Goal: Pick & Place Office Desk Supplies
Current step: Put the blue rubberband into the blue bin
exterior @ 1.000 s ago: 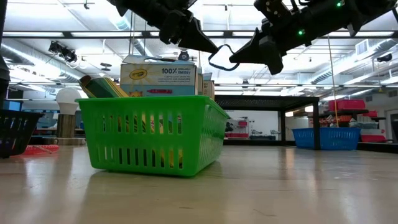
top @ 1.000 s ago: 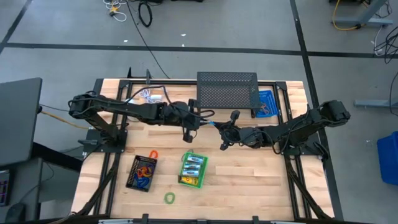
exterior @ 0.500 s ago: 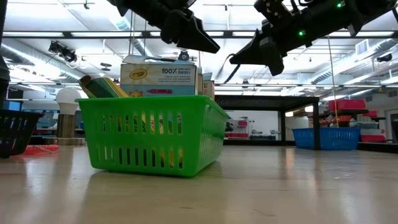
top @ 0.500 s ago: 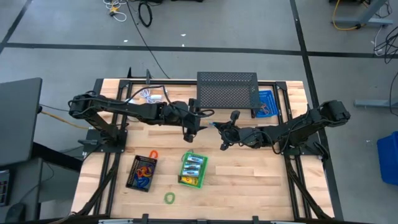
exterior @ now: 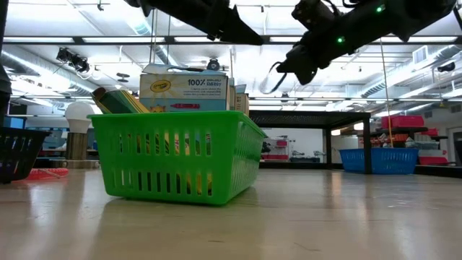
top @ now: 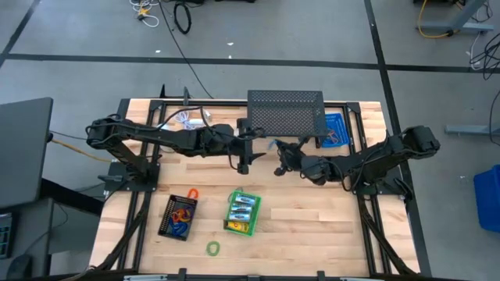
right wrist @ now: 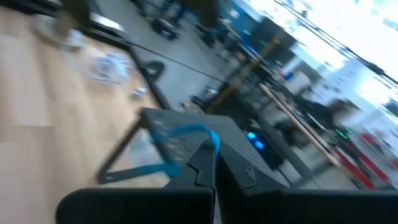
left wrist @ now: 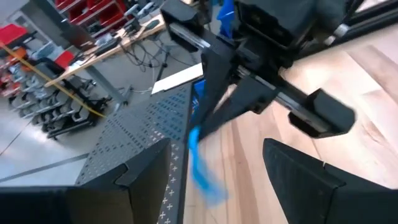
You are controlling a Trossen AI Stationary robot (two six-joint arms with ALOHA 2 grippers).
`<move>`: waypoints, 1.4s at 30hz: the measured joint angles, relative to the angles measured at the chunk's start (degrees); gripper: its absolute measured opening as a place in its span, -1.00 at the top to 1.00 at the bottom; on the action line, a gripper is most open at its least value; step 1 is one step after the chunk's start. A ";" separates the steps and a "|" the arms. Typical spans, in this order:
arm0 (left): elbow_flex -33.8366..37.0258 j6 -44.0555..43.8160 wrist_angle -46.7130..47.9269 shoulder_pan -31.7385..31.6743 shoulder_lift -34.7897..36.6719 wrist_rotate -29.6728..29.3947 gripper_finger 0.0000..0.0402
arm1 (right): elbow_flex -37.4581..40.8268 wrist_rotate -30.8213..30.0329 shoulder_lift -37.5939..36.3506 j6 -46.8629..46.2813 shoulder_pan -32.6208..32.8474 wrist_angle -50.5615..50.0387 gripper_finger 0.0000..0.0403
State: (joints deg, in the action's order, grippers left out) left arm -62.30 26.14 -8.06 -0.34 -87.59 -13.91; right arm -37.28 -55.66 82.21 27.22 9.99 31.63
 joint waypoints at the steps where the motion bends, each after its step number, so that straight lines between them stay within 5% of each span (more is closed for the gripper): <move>1: 0.00 -0.36 -0.13 0.00 0.00 -0.71 -0.31 | 0.00 -1.35 0.00 -0.08 -0.32 0.28 1.00; 10: 3.75 0.59 -0.61 -0.24 4.34 -3.91 -0.31 | 0.02 -3.73 -0.53 -0.85 -2.52 -0.12 1.00; 25: 30.53 -5.09 -5.94 -2.38 37.08 0.29 -0.31 | 0.25 -10.74 -9.10 -0.88 -4.46 -7.03 1.00; 42: 38.05 -7.55 -6.75 -2.29 44.11 2.16 -0.31 | 11.34 -21.75 -27.58 -3.01 -13.58 -11.53 1.00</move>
State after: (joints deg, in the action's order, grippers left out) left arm -24.25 18.59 -14.81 -2.63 -43.48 -11.75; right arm -25.94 -77.41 54.64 24.21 -3.59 20.10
